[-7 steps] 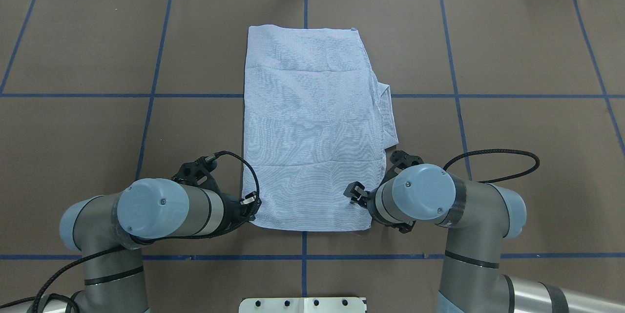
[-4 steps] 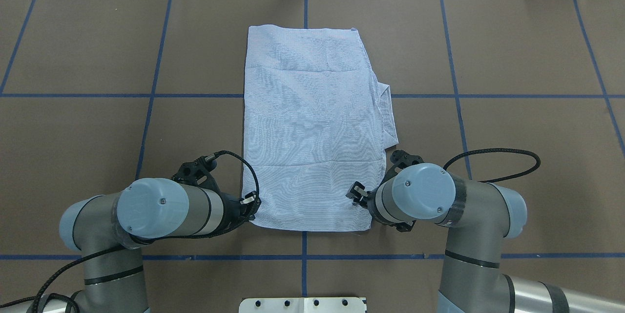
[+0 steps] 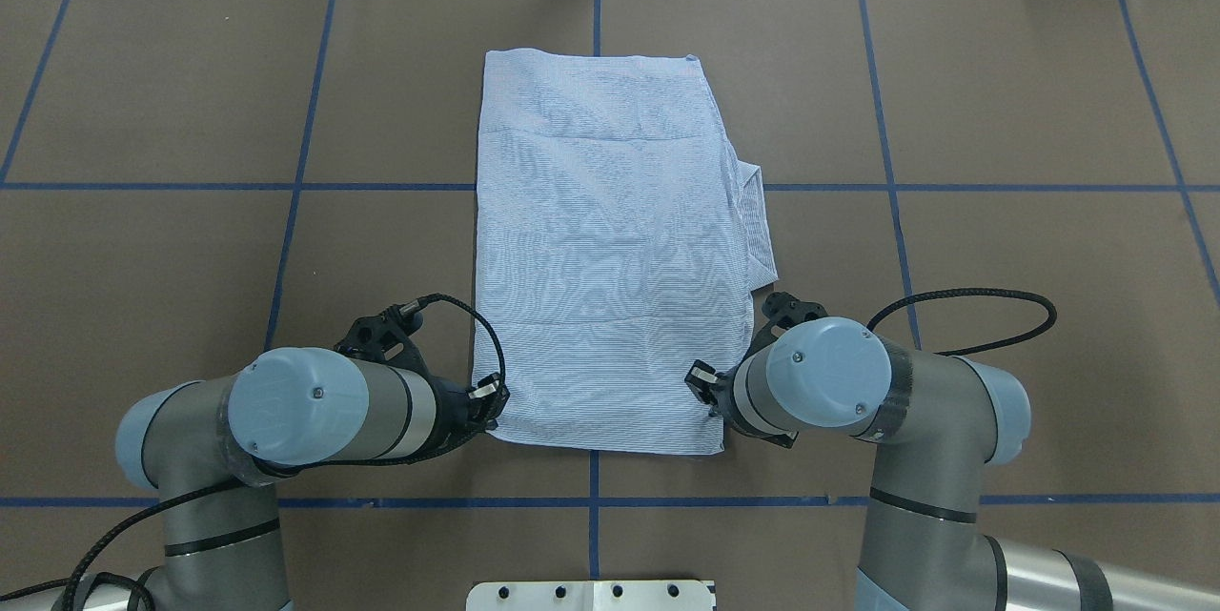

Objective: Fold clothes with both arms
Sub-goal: 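Grasp the near shirt corners with both grippers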

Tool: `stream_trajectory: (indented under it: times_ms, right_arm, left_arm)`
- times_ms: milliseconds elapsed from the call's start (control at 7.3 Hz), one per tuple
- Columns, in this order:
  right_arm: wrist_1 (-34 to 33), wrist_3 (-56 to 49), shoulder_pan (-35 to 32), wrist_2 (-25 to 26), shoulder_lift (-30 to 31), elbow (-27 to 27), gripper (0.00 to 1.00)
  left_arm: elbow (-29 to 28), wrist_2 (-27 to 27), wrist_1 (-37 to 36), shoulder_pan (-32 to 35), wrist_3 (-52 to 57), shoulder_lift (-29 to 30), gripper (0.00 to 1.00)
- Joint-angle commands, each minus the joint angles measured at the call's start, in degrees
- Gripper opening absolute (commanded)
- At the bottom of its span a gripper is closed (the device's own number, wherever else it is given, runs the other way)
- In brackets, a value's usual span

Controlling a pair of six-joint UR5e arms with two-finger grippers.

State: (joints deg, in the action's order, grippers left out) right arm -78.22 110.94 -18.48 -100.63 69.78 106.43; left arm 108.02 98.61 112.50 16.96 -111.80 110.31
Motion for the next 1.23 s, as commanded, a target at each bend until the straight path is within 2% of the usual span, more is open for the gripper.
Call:
stream_trajectory:
  times_ms: [0, 137, 411, 548, 822, 1097]
  right_arm:
    - [0.0, 0.06, -0.42, -0.09, -0.17, 0.09, 0.0]
    - [0.0, -0.02, -1.03, -0.79, -0.17, 0.18, 0.0]
    - [0.0, -0.11, -3.83, -7.44, 0.35, 2.37, 0.0]
    - [0.08, -0.37, -3.93, -8.61, 0.7, 3.34, 0.0]
    - [0.08, -0.38, -3.93, -11.41, 2.02, 6.49, 0.0]
    - [-0.09, -0.38, -1.93, -15.72, 5.87, 12.89, 0.0]
  left_arm:
    - [0.0, 0.0, 0.0, 0.0, 0.0, 0.0, 0.0]
    - [0.0, 0.0, 0.0, 0.0, 0.09, 0.0, 0.0]
    - [0.7, 0.09, -0.09, 0.09, 0.09, 0.0, 0.0]
    - [2.44, 0.18, -1.31, 0.18, 0.09, -0.44, 0.0]
    - [8.93, 3.58, -9.45, 0.09, 0.87, -0.53, 0.0]
    - [13.78, 4.13, -17.19, -0.52, 0.97, -0.36, 0.0]
